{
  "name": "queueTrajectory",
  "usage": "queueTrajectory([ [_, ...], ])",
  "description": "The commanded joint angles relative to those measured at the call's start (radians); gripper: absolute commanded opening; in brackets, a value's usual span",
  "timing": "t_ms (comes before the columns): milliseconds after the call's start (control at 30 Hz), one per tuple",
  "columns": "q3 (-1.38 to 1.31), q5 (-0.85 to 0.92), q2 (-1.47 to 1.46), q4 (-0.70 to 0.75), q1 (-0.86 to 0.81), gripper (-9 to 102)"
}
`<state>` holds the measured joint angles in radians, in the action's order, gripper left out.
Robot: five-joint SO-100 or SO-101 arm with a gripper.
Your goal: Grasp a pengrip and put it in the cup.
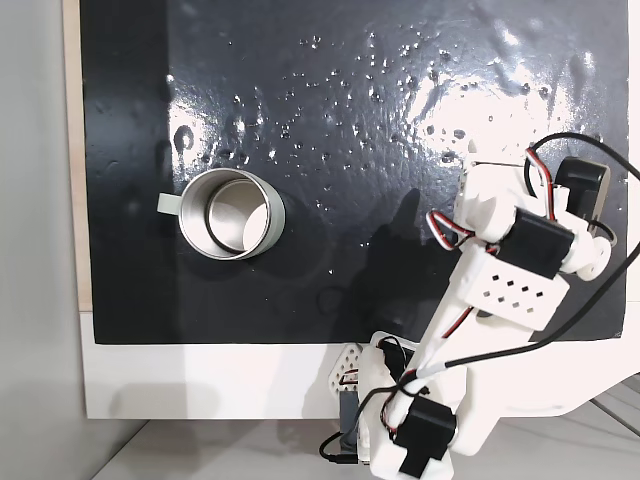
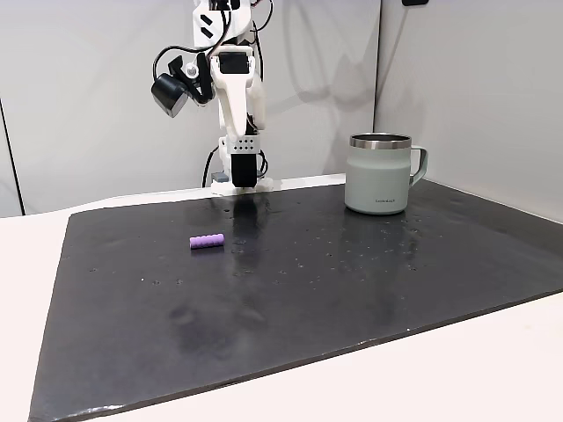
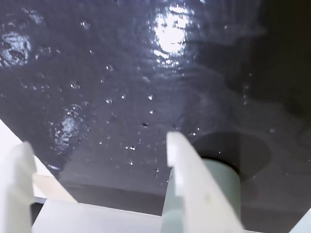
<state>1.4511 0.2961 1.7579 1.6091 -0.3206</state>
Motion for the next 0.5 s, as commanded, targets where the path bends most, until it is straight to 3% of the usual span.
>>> queueTrajectory([
  [0, -0.141, 0.081, -0.083, 0.020, -0.035, 27],
  [467, -0.172, 0.336, -0.313, -0.095, -0.178, 27],
])
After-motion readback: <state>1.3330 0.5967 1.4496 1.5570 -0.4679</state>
